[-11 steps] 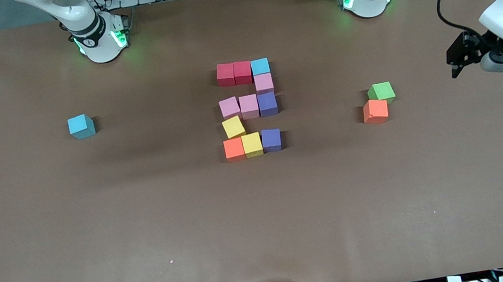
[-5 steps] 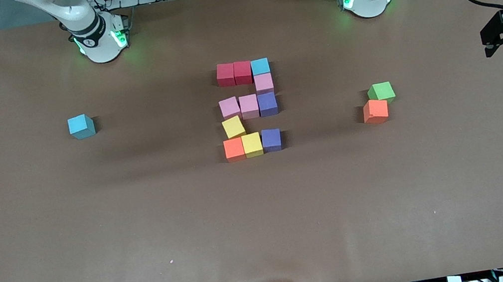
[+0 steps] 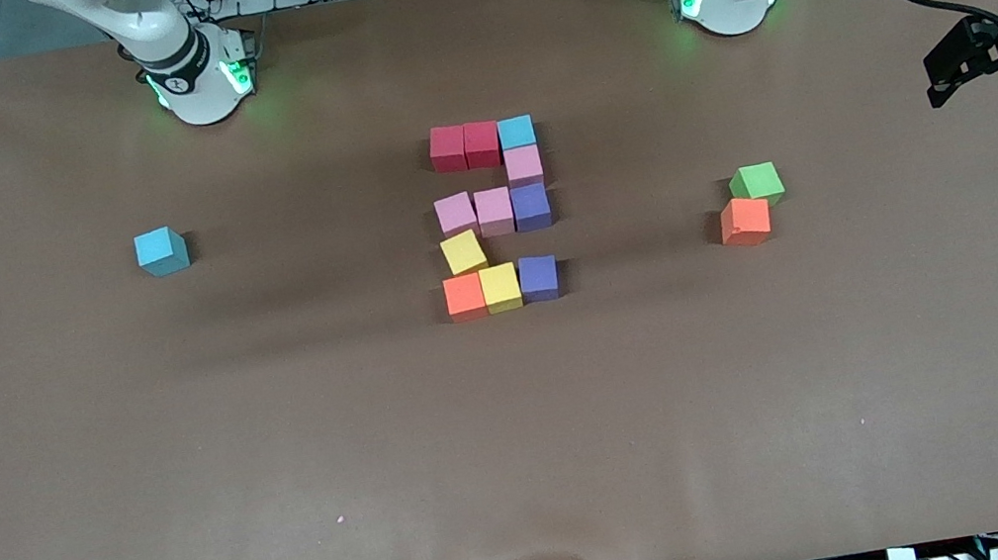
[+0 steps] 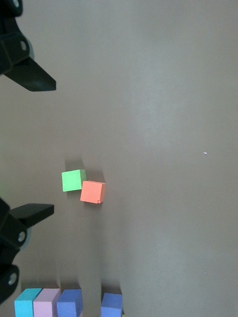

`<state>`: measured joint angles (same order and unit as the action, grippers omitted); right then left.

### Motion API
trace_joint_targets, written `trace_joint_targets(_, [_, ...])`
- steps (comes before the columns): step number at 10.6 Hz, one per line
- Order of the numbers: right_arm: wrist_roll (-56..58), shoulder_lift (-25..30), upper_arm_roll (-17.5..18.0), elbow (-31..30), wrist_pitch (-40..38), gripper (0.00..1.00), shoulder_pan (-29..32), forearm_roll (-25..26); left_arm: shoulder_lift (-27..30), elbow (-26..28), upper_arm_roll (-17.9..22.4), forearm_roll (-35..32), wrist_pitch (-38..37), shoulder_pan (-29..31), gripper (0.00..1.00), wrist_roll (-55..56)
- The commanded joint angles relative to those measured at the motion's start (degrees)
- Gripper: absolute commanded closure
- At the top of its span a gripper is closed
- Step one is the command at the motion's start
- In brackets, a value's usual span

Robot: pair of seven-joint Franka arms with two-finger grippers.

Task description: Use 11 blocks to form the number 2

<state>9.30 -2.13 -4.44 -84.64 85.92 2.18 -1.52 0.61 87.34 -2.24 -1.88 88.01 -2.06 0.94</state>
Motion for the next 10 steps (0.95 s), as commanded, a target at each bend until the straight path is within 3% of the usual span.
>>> trace_joint_targets(1, [-0.6,0.5,0.8,-0.4,-0.4,0.0,0.5,0.2,2.6,3.5,0.8,1.3,2.1,-1.2,0.0,3.3])
trace_joint_targets(3, [-0.5,0.5,0.8,-0.4,-0.4,0.0,0.5,0.3,2.6,3.4,0.7,1.2,2.3,-1.8,0.0,8.5])
trace_joint_targets(10, [-0.5,0.3,0.8,-0.4,-0.4,0.0,0.5,0.4,1.9,2.7,0.7,1.2,2.3,-2.2,0.0,1.0])
